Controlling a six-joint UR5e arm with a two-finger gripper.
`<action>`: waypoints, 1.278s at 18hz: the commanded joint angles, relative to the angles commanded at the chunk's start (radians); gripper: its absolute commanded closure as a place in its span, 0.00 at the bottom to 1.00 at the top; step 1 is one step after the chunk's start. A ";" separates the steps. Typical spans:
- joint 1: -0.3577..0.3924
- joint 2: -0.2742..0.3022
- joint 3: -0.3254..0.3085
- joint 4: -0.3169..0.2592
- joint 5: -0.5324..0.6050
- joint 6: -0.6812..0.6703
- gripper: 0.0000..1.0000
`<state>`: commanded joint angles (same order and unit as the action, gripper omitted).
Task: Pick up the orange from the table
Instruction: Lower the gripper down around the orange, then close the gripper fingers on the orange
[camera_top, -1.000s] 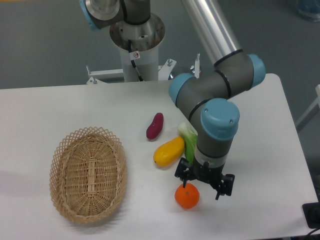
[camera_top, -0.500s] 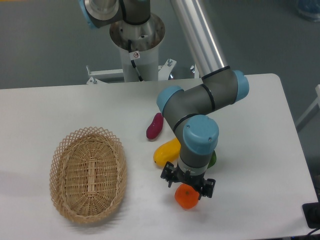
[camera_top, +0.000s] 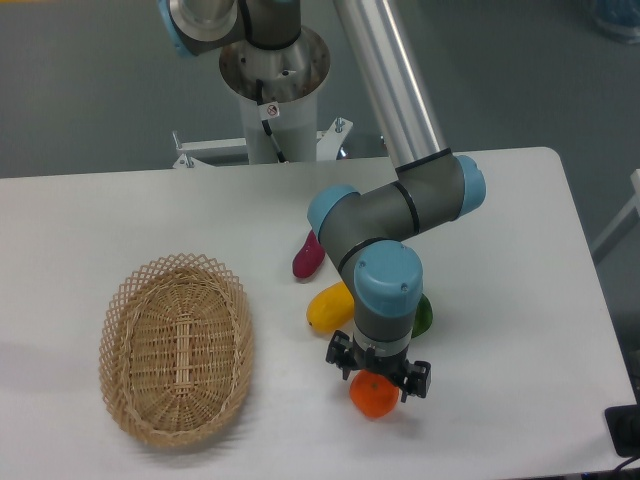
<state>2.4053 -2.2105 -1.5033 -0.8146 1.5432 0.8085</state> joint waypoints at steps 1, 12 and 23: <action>-0.002 0.002 -0.005 0.000 -0.002 -0.003 0.00; -0.021 -0.020 -0.008 0.028 0.005 -0.028 0.00; -0.021 -0.023 -0.015 0.045 0.018 -0.026 0.03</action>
<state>2.3838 -2.2335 -1.5186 -0.7701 1.5616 0.7823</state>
